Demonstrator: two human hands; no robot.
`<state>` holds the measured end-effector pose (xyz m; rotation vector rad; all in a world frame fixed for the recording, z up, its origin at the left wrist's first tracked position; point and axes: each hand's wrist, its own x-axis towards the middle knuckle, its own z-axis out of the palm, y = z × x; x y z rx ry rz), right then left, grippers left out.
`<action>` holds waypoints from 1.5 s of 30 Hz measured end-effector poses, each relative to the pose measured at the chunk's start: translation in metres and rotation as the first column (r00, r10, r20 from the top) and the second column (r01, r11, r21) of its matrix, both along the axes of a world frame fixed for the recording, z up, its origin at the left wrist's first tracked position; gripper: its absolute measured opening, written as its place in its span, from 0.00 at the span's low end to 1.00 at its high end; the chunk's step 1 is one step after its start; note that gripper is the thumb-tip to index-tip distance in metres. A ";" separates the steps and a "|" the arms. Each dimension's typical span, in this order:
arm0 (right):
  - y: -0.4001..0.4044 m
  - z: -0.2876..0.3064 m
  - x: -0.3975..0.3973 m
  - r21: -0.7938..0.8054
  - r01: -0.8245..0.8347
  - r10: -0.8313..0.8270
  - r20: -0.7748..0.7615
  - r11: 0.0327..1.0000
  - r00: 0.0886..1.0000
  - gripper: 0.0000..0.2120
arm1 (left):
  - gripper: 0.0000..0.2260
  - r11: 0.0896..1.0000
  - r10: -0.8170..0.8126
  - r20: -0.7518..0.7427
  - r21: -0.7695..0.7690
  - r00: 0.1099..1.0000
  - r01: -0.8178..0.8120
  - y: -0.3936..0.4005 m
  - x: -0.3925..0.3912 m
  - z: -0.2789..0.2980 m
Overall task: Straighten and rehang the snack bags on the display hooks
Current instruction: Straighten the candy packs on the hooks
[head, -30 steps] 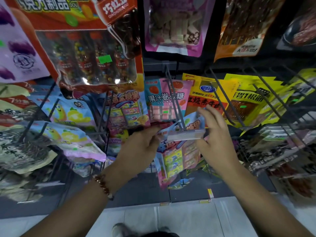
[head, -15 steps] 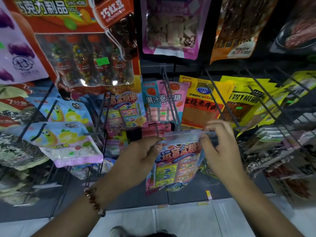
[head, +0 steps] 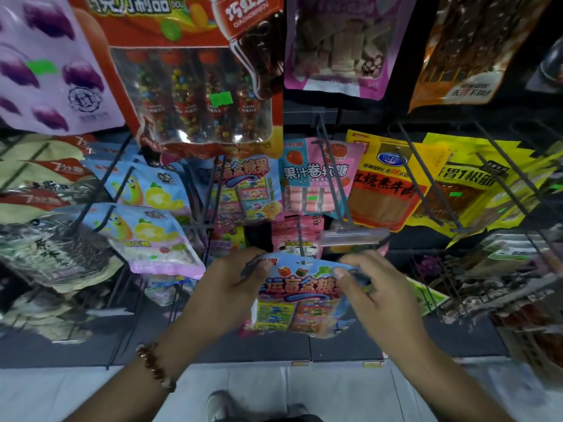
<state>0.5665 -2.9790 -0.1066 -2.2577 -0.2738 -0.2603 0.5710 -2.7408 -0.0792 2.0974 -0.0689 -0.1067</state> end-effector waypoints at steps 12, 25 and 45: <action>0.076 0.024 0.016 -0.050 -0.154 0.152 -0.040 0.987 0.988 0.05 | 0.06 0.988 0.150 0.032 -0.050 0.988 -0.149 0.081 -0.014 0.006; 0.120 0.043 0.047 0.064 -0.075 0.076 -0.007 0.995 0.997 0.02 | 0.03 0.992 0.128 0.144 -0.040 0.981 -0.123 0.113 0.014 0.022; 0.142 0.032 0.087 -0.032 0.069 -0.071 -0.044 0.997 0.997 0.07 | 0.14 0.988 0.130 0.160 0.064 0.979 -0.141 0.123 0.065 0.010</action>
